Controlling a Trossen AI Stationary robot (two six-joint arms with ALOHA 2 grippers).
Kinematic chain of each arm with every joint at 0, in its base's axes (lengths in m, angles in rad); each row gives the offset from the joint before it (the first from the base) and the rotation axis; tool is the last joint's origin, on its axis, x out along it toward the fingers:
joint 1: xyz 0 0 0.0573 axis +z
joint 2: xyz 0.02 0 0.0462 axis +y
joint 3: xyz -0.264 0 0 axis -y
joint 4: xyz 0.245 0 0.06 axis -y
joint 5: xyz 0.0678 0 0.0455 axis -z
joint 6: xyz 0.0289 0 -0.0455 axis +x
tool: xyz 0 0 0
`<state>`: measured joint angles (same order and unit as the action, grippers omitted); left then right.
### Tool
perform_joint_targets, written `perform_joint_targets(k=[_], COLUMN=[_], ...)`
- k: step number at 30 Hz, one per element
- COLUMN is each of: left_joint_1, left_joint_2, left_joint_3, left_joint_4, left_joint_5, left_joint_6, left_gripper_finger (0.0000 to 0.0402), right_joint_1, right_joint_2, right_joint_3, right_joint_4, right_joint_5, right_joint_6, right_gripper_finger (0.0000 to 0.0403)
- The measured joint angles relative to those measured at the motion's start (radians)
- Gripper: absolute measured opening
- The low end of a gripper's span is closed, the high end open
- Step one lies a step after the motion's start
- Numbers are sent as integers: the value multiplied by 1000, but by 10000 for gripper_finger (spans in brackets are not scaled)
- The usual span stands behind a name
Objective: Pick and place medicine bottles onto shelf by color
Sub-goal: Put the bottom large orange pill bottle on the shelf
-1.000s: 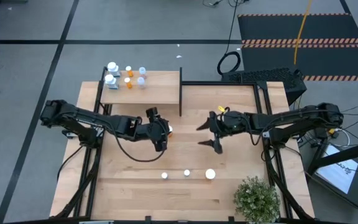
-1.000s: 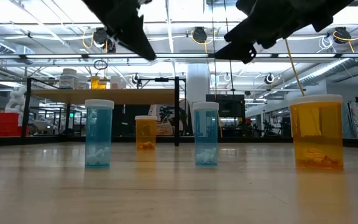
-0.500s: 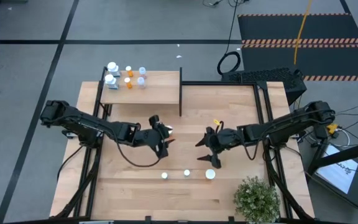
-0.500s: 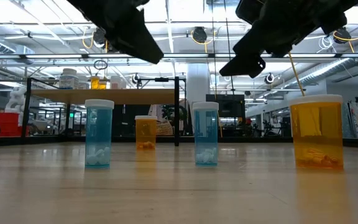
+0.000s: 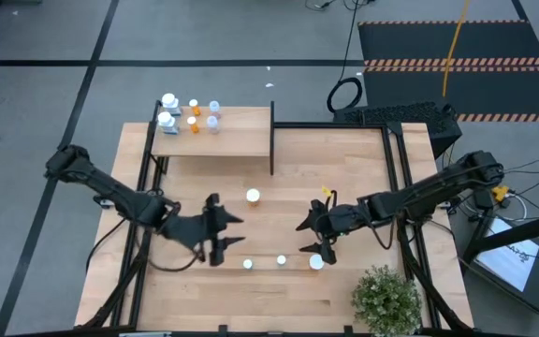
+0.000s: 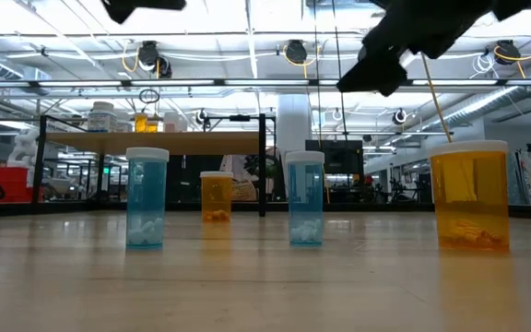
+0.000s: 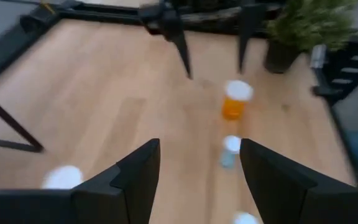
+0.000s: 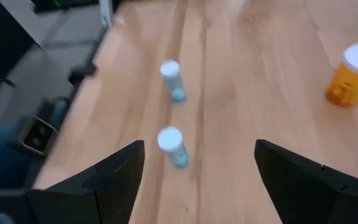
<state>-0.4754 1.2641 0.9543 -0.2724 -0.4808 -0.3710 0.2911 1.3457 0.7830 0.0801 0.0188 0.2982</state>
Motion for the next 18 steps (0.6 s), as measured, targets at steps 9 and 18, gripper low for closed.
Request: perform_joint_targets(k=[9,18], left_joint_1=[-74,-33], left_joint_2=[14,13], left_joint_3=[0,0], left_joint_4=[-131,-136], left_joint_5=[-88,-97], left_joint_6=[-129,-142], left_gripper_finger=[223,223], right_joint_1=[80,178], right_joint_2=[0,0], right_joint_3=[109,127], right_joint_4=[-190,-258], right_joint_5=[67,90], right_joint_6=[18,6], right_gripper_finger=[297,297])
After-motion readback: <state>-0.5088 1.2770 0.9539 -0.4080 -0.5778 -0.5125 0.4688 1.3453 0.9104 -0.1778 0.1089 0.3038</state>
